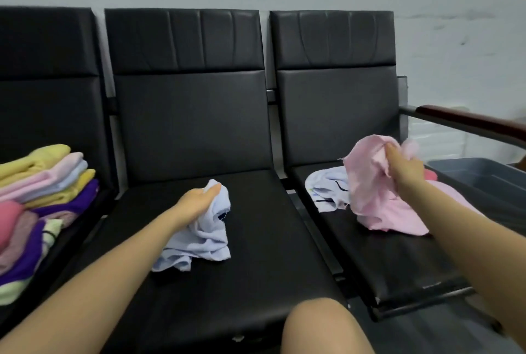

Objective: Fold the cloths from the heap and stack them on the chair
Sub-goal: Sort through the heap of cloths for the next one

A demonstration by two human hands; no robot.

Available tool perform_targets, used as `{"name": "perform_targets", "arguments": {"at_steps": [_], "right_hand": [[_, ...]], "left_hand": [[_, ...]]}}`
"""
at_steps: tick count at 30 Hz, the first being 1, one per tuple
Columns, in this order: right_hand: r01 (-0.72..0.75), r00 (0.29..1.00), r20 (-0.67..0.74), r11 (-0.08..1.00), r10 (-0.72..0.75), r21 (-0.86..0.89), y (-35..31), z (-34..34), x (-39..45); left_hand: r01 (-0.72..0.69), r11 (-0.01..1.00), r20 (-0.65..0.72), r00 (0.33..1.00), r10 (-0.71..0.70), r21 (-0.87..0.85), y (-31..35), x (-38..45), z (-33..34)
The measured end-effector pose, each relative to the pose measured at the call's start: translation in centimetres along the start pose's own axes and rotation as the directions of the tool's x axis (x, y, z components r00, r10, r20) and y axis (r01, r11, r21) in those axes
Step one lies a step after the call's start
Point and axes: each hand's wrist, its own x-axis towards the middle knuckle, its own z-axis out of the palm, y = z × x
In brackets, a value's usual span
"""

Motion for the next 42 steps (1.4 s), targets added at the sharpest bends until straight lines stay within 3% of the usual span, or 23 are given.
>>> {"name": "perform_targets", "arguments": {"at_steps": [2,5,8,10,13,17,21,24,27,30,32,34,37,39,41,42], "right_hand": [[0.04,0.998,0.056,0.962,-0.026,-0.271,-0.3,0.3,-0.1],[0.098,0.972,0.23,0.802,0.05,-0.589,1.3,1.5,-1.1],[0.134,0.989,0.145,0.688,-0.042,-0.714,3.2,4.2,-2.9],[0.246,0.969,0.165,0.661,-0.184,-0.709,3.7,6.5,-4.5],[0.414,0.904,0.335,0.733,-0.265,-0.539,2.3,10.7,-8.1],[0.455,0.79,0.598,0.781,-0.133,-0.428,1.1,16.2,-13.2],[0.53,0.631,0.769,0.668,0.099,-0.522,1.4,19.9,-17.9],[0.582,0.642,0.764,0.603,0.071,-0.545,3.1,21.3,-18.2],[0.496,0.666,0.746,0.737,0.016,-0.459,5.1,22.3,-16.6],[0.235,0.716,0.698,0.949,-0.024,-0.209,5.6,21.8,-15.3],[0.039,0.785,0.617,0.998,-0.06,0.047,5.5,21.2,-14.0],[-0.13,0.829,0.558,0.954,-0.045,0.269,5.3,20.8,-12.3],[-0.269,0.832,0.555,0.881,0.01,0.388,5.8,20.5,-10.6],[-0.308,0.772,0.634,0.894,0.036,0.324,6.2,20.2,-10.7],[-0.217,0.692,0.721,0.964,0.041,0.154,6.5,20.1,-11.5],[-0.127,0.689,0.724,0.989,0.035,0.073,6.6,20.2,-11.8]], "left_hand": [[-0.054,0.987,0.062,0.997,0.045,0.154,-0.2,-0.7,0.9],[-0.078,0.984,0.111,0.992,0.061,0.158,-0.5,-1.9,1.8],[-0.125,0.983,0.114,0.987,0.11,0.132,-0.9,-2.6,1.1],[-0.176,0.974,0.032,0.984,0.174,0.143,-1.4,-2.9,-0.1],[-0.244,0.956,-0.076,0.963,0.259,0.166,-3.5,-2.7,-2.4],[-0.213,0.936,-0.124,0.959,0.255,0.281,-7.8,-2.2,-4.2],[-0.116,0.876,-0.077,0.982,0.171,0.468,-11.5,-2.2,-4.6],[-0.084,0.862,-0.097,0.983,0.153,0.499,-11.6,-2.5,-4.9],[-0.076,0.918,-0.076,0.99,0.115,0.388,-11.7,-2.8,-5.0],[-0.131,0.991,-0.186,0.975,0.124,-0.027,-11.2,-4.2,-6.1],[-0.225,0.919,-0.349,0.931,0.106,-0.324,-10.6,-5.2,-7.3],[-0.303,0.834,-0.439,0.895,0.082,-0.461,-10.5,-6.0,-8.7],[-0.347,0.864,-0.436,0.884,0.171,-0.365,-11.0,-6.9,-10.3],[-0.318,0.908,-0.323,0.919,0.225,-0.273,-11.2,-7.4,-10.5],[-0.269,0.947,-0.14,0.959,0.246,-0.174,-11.3,-7.7,-9.8],[-0.231,0.965,-0.052,0.973,0.226,-0.121,-11.2,-7.8,-9.3]]}}
